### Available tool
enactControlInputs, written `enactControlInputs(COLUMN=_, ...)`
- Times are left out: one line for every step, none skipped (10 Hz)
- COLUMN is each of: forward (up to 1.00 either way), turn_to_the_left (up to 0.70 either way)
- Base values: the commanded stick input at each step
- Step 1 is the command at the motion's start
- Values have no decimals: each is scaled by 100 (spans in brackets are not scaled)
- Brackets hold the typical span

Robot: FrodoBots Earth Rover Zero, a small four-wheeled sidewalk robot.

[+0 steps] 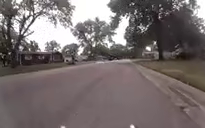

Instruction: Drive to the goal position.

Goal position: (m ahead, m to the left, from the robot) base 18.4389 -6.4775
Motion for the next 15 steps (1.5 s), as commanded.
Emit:
enactControlInputs(forward=100, turn_to_the_left=-7)
enactControlInputs(forward=100, turn_to_the_left=-35)
enactControlInputs(forward=100, turn_to_the_left=-40)
enactControlInputs(forward=100, turn_to_the_left=-40)
enactControlInputs(forward=100, turn_to_the_left=-40)
enactControlInputs(forward=100, turn_to_the_left=-37)
enactControlInputs(forward=100, turn_to_the_left=-17)
enactControlInputs(forward=100, turn_to_the_left=-1)
enactControlInputs(forward=100, turn_to_the_left=0)
enactControlInputs(forward=100, turn_to_the_left=0)
enactControlInputs(forward=100, turn_to_the_left=0)
enactControlInputs(forward=100, turn_to_the_left=0)
enactControlInputs(forward=100, turn_to_the_left=0)
enactControlInputs(forward=100, turn_to_the_left=0)
enactControlInputs(forward=100, turn_to_the_left=0)
